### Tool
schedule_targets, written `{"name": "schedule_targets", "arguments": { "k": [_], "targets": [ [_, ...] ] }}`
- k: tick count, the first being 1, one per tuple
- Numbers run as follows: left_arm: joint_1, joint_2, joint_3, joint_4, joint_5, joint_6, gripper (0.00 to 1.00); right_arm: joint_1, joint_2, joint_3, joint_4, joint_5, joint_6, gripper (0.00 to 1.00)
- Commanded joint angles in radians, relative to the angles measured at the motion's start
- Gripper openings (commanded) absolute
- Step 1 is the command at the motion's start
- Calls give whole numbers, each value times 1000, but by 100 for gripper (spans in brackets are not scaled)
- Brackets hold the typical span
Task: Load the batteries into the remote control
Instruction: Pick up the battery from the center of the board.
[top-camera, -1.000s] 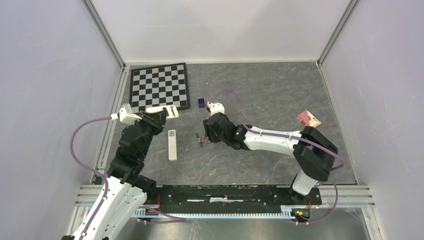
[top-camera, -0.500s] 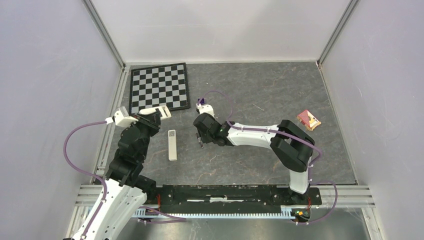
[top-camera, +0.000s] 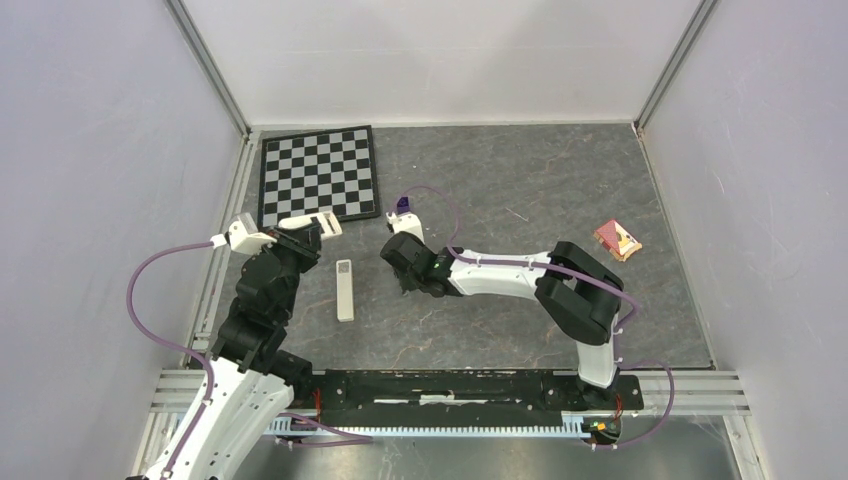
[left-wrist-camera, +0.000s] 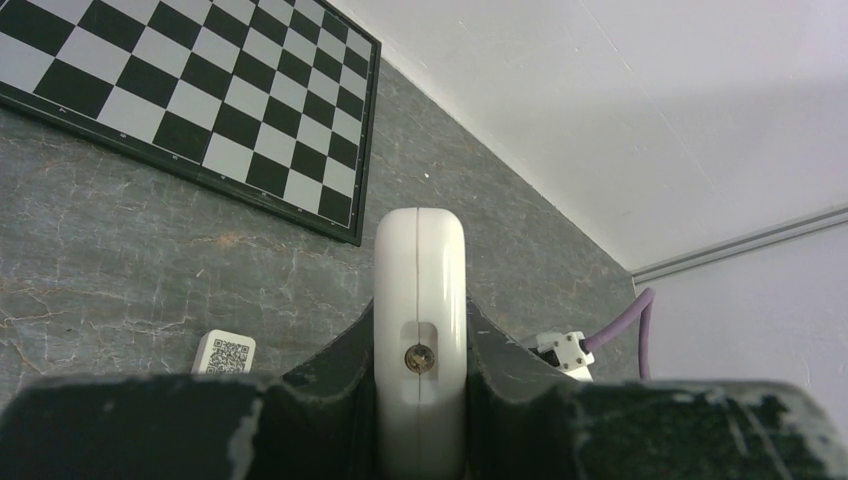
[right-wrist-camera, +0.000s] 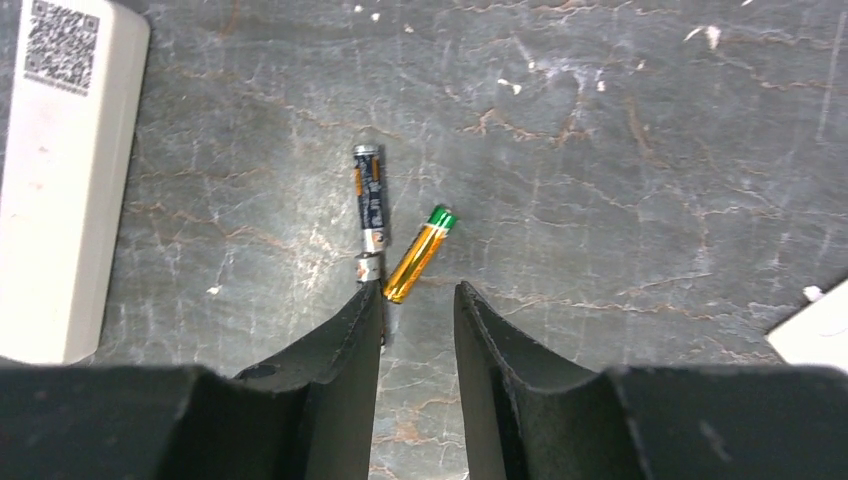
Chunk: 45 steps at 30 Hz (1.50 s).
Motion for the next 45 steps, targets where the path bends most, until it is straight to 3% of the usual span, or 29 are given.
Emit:
{"name": "schedule_targets", "arguments": {
  "k": [1, 11, 15, 21, 28, 34, 39, 45],
  "targets": [
    [3, -2, 27, 31, -9, 35, 2, 0, 26, 39, 4, 78, 18, 37],
    [3, 3, 25, 35, 3, 35, 2, 0, 109, 95, -2, 40, 16, 35],
    [3, 3, 24, 35, 6, 35, 2, 0, 99, 63, -3, 53, 23, 25],
    [3, 11, 27, 39, 20, 35, 2, -6, 62, 31, -5, 73, 2, 2],
    [3, 53, 31, 86, 123, 52, 2, -50, -98, -8, 3, 81, -129, 0],
    [2, 131, 36, 163, 268, 53, 2, -129, -326, -157, 168, -130, -329, 0],
    [3, 224, 54, 206, 411, 66, 2, -200, -532, -307, 330, -484, -530, 0],
    [7, 387, 124, 211, 701, 68, 2, -230, -696, -374, 385, -723, -733, 0]
  ]
}}
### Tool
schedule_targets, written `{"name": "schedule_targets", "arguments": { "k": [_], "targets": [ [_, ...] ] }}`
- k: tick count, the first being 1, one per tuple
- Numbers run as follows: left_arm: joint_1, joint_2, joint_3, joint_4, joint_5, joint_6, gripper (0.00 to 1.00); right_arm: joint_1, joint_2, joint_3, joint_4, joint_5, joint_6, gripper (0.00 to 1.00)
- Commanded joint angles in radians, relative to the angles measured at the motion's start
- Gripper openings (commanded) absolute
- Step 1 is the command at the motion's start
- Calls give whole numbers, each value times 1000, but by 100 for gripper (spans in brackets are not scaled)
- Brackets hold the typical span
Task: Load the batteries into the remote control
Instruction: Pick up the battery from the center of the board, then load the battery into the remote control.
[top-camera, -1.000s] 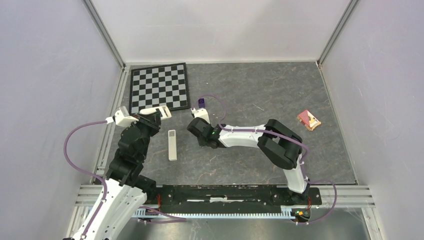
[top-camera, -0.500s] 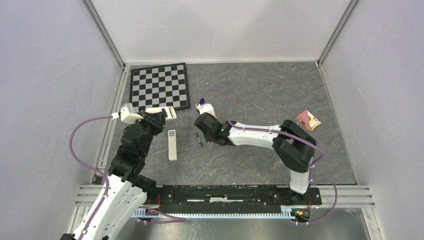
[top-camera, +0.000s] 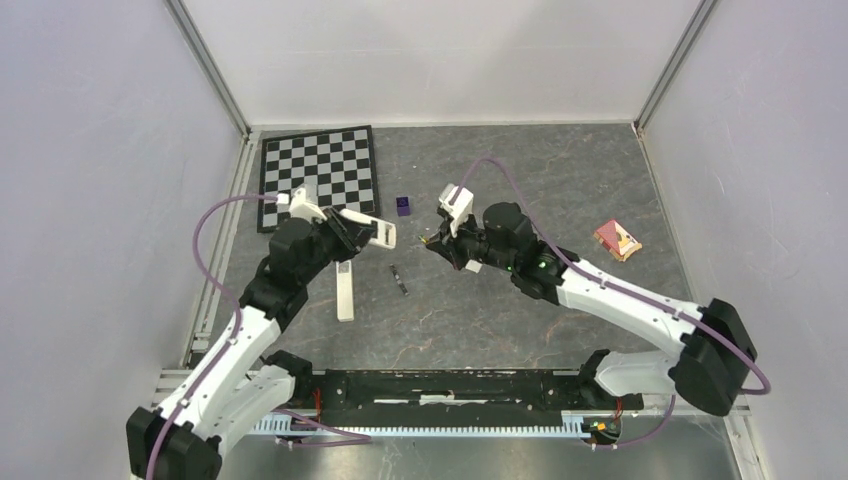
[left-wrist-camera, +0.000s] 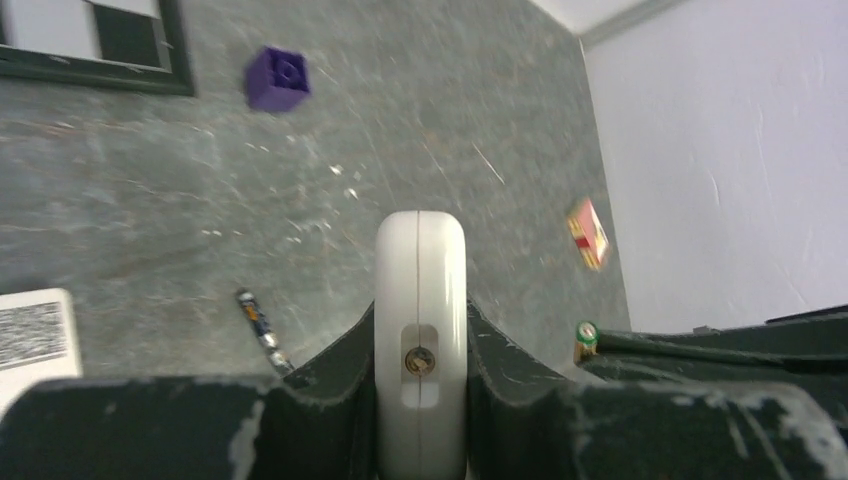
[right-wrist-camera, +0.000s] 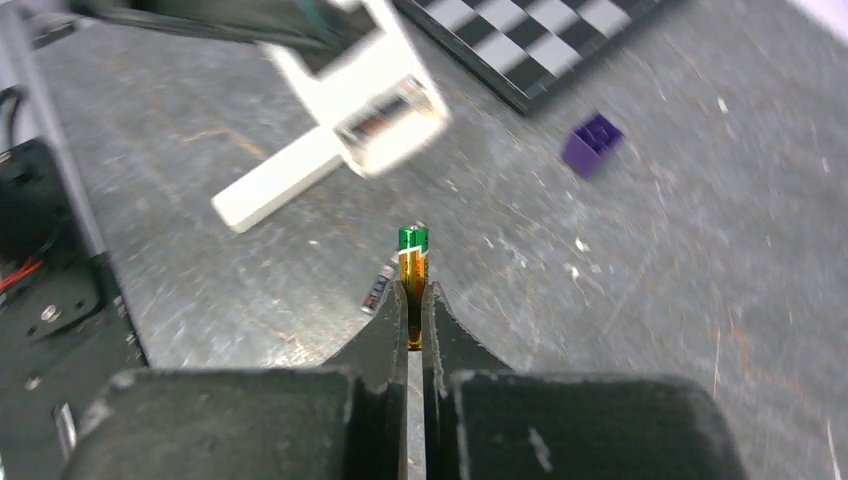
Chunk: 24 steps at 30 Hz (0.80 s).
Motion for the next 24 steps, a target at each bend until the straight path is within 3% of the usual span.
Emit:
{"name": "schedule_targets", "arguments": {
  "k": [1, 6, 13, 16, 20, 24],
  "targets": [
    [10, 106, 106, 64, 299, 37, 2, -18, -84, -12, 100, -269, -215, 0],
    [40, 258, 197, 47, 639, 32, 2, -25, -134, 4, 98, -398, -352, 0],
    [62, 338, 274, -11, 965, 49, 2, -28, -169, 10, 86, -532, -581, 0],
    [62, 362, 278, -27, 1054, 16, 2, -41, -152, 61, 4, -569, -665, 0],
    [65, 395, 279, -75, 1110, -2, 2, -43, -86, 164, -226, -593, -797, 0],
    [65, 401, 269, -78, 1124, -8, 2, -43, -58, 203, -344, -612, -864, 0]
  ]
}}
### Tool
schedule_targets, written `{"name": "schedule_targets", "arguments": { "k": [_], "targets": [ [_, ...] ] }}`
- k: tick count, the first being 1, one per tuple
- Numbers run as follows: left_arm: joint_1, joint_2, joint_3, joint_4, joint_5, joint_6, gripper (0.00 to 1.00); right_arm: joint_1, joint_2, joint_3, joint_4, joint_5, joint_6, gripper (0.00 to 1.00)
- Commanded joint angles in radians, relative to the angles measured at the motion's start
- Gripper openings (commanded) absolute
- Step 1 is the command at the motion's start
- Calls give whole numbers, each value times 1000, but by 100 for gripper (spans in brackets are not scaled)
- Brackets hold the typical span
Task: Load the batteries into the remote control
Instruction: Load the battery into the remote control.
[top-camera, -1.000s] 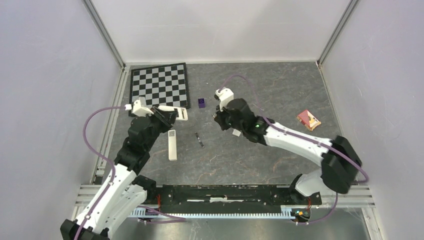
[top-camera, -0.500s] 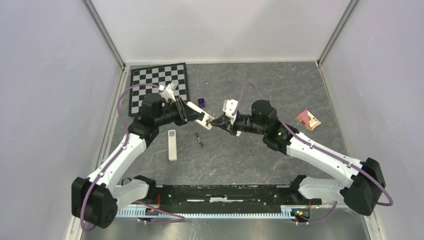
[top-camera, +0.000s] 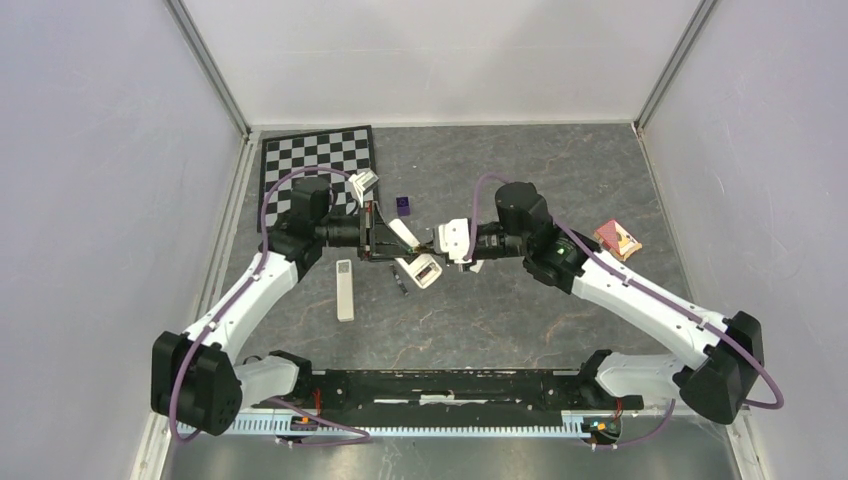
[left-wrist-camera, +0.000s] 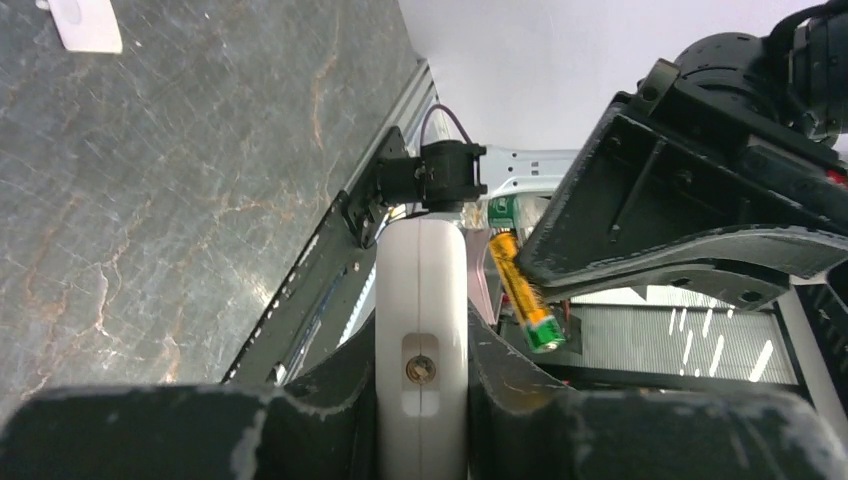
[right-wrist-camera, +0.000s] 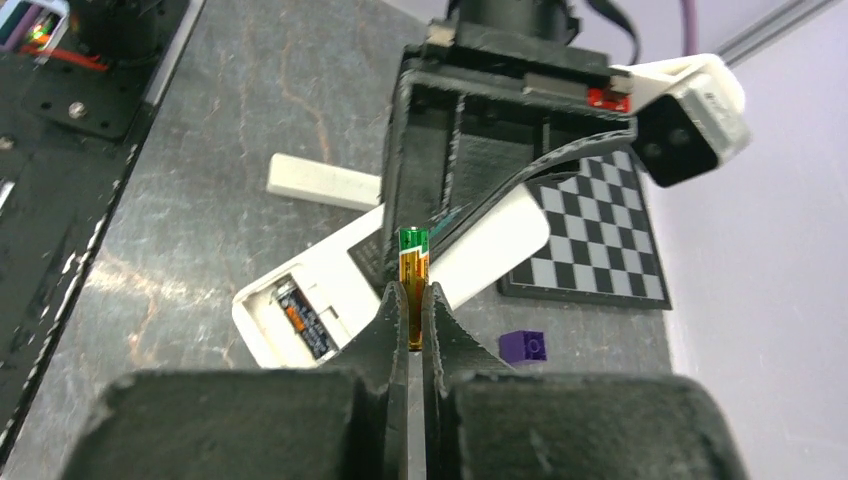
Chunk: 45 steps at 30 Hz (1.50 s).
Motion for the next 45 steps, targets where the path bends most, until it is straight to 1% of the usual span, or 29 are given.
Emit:
{"name": "schedule_targets", "arguments": {
  "k": [1, 3, 5, 10, 13, 17, 29, 31, 33, 37, 45],
  "targets": [
    [5, 10, 25, -12, 111, -24, 2, -5, 26, 74, -213, -83, -161, 0],
    [6, 24, 25, -15, 117, -27, 2, -4, 39, 109, -293, -121, -185, 0],
    [5, 33, 23, -16, 117, -26, 2, -4, 38, 116, -323, -140, -195, 0],
    [5, 46, 23, -17, 107, -20, 2, -4, 22, 116, -333, -174, -182, 0],
    [5, 52, 23, -19, 102, -20, 2, -3, 41, 134, -344, -210, -149, 0],
    [5, 44, 25, -20, 101, -20, 2, -4, 71, 134, -349, -221, -134, 0],
    [5, 39, 12, -21, 97, -28, 2, -5, 97, 122, -353, -228, -145, 6],
    [5, 36, 10, -21, 96, -27, 2, -4, 99, 121, -356, -218, -146, 10],
    [5, 33, 7, -20, 94, -29, 2, -4, 99, 120, -358, -205, -149, 17],
    [5, 30, 0, -20, 86, -30, 2, -4, 97, 126, -361, -187, -150, 27],
    [5, 32, 1, -15, 73, -25, 2, -6, 90, 161, -367, -170, -143, 34]
  ]
}}
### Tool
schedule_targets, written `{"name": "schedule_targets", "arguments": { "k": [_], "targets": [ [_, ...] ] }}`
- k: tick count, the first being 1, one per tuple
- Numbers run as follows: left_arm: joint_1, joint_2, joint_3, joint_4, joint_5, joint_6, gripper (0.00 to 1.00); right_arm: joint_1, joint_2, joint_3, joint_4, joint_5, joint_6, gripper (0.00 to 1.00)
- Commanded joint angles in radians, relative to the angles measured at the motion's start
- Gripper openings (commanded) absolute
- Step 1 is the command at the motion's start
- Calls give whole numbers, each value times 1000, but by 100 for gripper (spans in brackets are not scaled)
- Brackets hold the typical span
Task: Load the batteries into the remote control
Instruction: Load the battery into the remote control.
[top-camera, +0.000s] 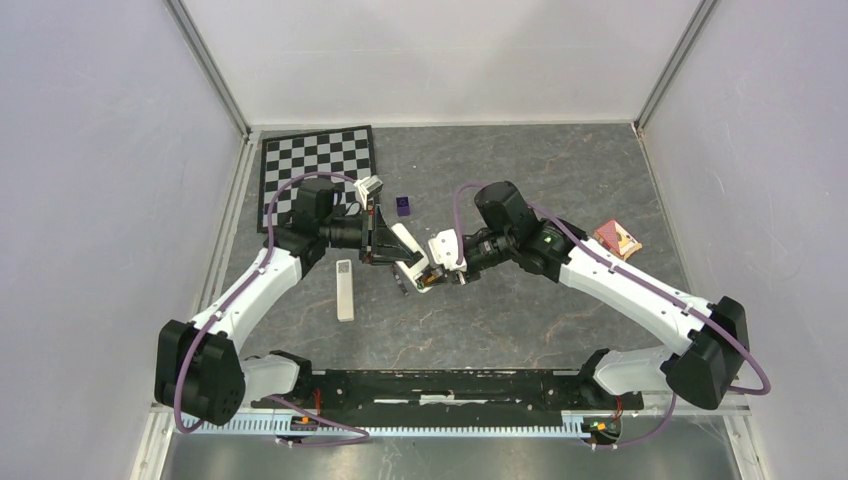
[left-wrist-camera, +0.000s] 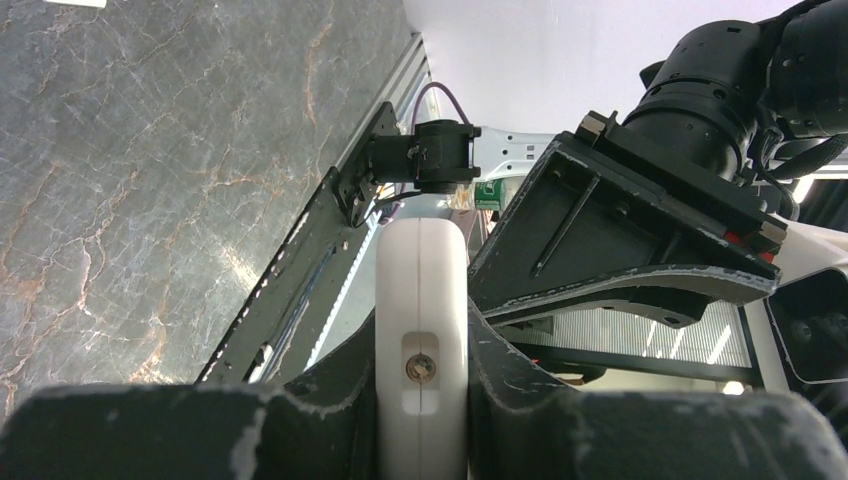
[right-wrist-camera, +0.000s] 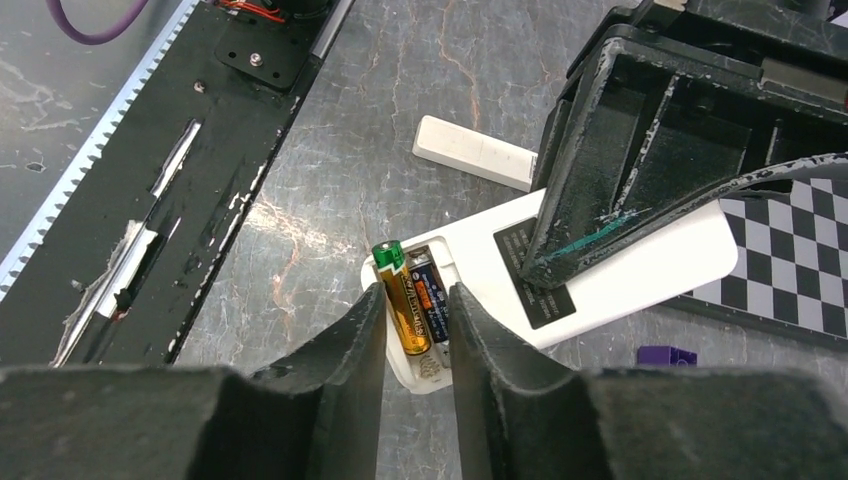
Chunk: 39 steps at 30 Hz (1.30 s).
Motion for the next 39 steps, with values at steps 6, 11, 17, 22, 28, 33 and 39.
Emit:
{"name": "schedule_targets", "arguments": {
  "k": [6, 11, 17, 22, 28, 33, 39],
  "targets": [
    [4, -23, -12, 79, -9, -55, 2, -27, -36, 95, -5, -50, 72, 63],
    [4, -6, -37, 167, -18, -115, 2, -28, -39, 109, 4, -13, 275, 81],
    [4, 3, -42, 176, -39, -101, 2, -33, -32, 60, 164, 296, 799, 98],
    [4, 7, -42, 186, -32, -98, 2, -33, -51, 5, 206, 400, 994, 98],
    [4, 4, -37, 186, -6, -90, 2, -37, -25, -29, 224, 345, 1082, 98],
    [4, 4, -36, 186, 2, -87, 2, -39, -3, -28, 240, 250, 1114, 98],
    [4, -6, -30, 186, 5, -90, 2, -39, -15, -80, 237, 230, 1084, 97]
  ]
}}
